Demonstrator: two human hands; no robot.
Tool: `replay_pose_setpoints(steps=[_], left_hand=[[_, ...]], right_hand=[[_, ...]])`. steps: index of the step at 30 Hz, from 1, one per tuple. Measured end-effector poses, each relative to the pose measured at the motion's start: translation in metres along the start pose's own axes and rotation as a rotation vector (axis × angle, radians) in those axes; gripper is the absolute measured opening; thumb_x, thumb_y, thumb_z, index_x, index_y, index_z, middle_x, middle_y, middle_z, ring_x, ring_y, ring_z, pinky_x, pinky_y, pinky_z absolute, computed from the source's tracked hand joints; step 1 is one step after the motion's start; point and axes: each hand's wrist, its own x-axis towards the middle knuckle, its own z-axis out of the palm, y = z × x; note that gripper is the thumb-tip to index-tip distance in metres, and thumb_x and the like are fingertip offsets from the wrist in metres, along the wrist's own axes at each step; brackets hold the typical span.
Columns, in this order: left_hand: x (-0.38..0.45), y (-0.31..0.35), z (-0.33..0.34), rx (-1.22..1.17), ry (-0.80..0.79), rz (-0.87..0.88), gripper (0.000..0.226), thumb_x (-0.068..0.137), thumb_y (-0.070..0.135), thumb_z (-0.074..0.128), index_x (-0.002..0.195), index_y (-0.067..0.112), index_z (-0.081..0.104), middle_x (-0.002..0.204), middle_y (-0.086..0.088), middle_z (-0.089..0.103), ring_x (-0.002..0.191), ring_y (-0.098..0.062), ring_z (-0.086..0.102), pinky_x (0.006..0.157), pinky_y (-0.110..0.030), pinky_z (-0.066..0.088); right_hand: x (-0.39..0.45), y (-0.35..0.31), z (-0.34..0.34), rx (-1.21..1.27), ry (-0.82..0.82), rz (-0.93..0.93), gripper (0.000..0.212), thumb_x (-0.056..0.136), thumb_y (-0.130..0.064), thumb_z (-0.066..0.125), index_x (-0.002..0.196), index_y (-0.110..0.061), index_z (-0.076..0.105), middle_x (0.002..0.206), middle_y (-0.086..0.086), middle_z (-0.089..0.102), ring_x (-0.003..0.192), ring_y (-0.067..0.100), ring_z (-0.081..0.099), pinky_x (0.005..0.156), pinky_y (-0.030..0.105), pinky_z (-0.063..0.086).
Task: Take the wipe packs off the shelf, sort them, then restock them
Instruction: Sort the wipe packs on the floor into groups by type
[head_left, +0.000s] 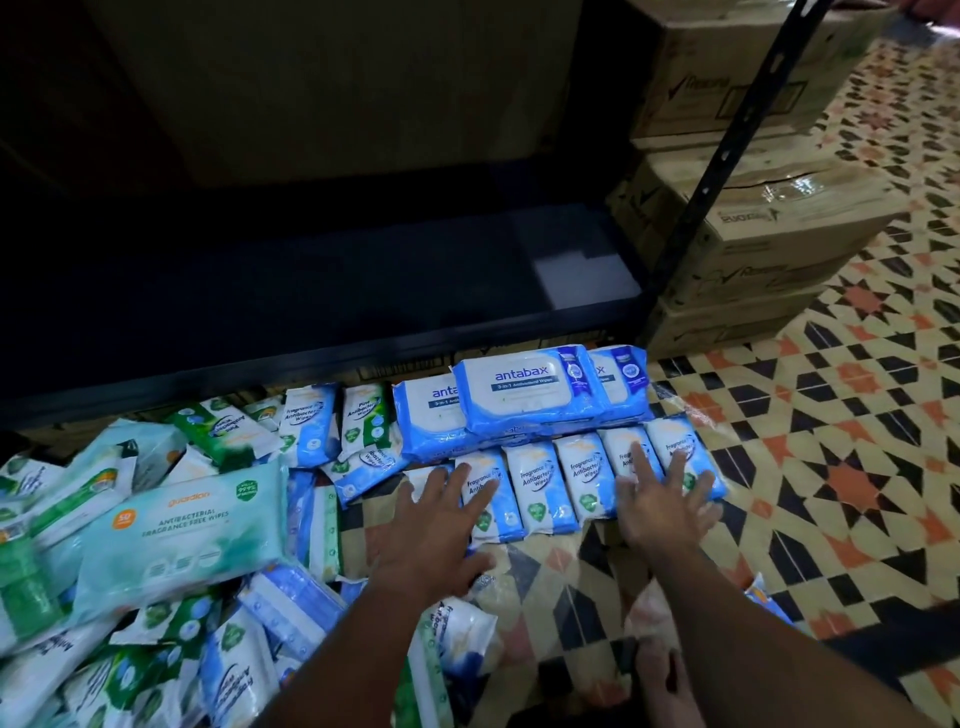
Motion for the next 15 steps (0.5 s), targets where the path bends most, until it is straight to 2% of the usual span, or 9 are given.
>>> replay_pose_setpoints(steps=[2, 4, 5, 7, 9, 13, 15], left_hand=[[-0.004, -0.01, 0.002, 0.003, 0.014, 0.04, 0.091, 0.088, 0.073, 0.049, 0.158, 0.044, -0.002, 0.169, -0.002, 0.004, 0.153, -0.032, 0.007, 0.118, -0.06, 0.017], [-0.007, -0.019, 0.005, 0.006, 0.047, 0.089, 0.087, 0.088, 0.067, 0.056, 0.158, 0.043, 0.01, 0.168, -0.003, 0.015, 0.151, -0.033, 0.019, 0.116, -0.058, 0.028], [-0.007, -0.022, 0.005, 0.017, 0.063, 0.109, 0.085, 0.088, 0.064, 0.061, 0.158, 0.041, 0.018, 0.166, -0.004, 0.023, 0.149, -0.034, 0.027, 0.112, -0.056, 0.035], [-0.005, -0.025, 0.006, 0.033, 0.066, 0.119, 0.082, 0.086, 0.058, 0.068, 0.156, 0.037, 0.03, 0.163, -0.005, 0.032, 0.145, -0.034, 0.036, 0.107, -0.055, 0.043], [0.0, -0.025, 0.006, 0.031, 0.049, 0.121, 0.08, 0.087, 0.057, 0.067, 0.156, 0.035, 0.032, 0.164, -0.006, 0.03, 0.146, -0.035, 0.034, 0.109, -0.055, 0.042], [0.003, -0.022, 0.003, 0.002, 0.033, 0.126, 0.08, 0.091, 0.055, 0.062, 0.158, 0.036, 0.023, 0.167, -0.003, 0.018, 0.151, -0.033, 0.02, 0.116, -0.053, 0.033], [0.002, -0.022, 0.0, 0.001, 0.008, 0.124, 0.08, 0.094, 0.056, 0.058, 0.159, 0.038, 0.016, 0.169, -0.001, 0.01, 0.153, -0.029, 0.011, 0.119, -0.051, 0.028]], right_hand=[[0.004, 0.004, -0.003, 0.005, -0.061, -0.008, 0.057, 0.107, -0.046, 0.029, 0.157, -0.049, 0.002, 0.168, 0.001, -0.016, 0.151, 0.04, -0.017, 0.119, 0.065, 0.003], [0.007, 0.006, 0.005, 0.011, -0.074, -0.029, 0.057, 0.107, -0.047, 0.026, 0.157, -0.049, -0.002, 0.168, 0.0, -0.017, 0.151, 0.041, -0.018, 0.119, 0.064, 0.005], [0.008, 0.008, 0.008, -0.002, -0.066, -0.04, 0.055, 0.106, -0.049, 0.022, 0.157, -0.047, 0.0, 0.168, 0.0, -0.017, 0.151, 0.042, -0.018, 0.12, 0.065, 0.005], [0.007, 0.01, 0.012, -0.155, -0.05, -0.145, 0.055, 0.103, -0.052, 0.011, 0.155, -0.038, 0.021, 0.168, -0.001, -0.016, 0.151, 0.042, -0.018, 0.118, 0.071, -0.001], [0.003, 0.01, 0.013, -0.341, -0.061, -0.272, 0.047, 0.106, -0.043, 0.013, 0.146, -0.032, 0.035, 0.168, 0.002, -0.016, 0.151, 0.042, -0.02, 0.114, 0.073, -0.009], [0.0, 0.007, 0.011, -0.441, -0.062, -0.293, 0.047, 0.108, -0.036, 0.026, 0.154, -0.028, 0.024, 0.167, 0.005, -0.018, 0.15, 0.042, -0.022, 0.113, 0.073, -0.008], [0.0, 0.006, 0.007, -0.438, -0.079, -0.302, 0.045, 0.108, -0.037, 0.027, 0.152, -0.03, 0.028, 0.168, 0.005, -0.017, 0.15, 0.044, -0.022, 0.113, 0.073, -0.008]])
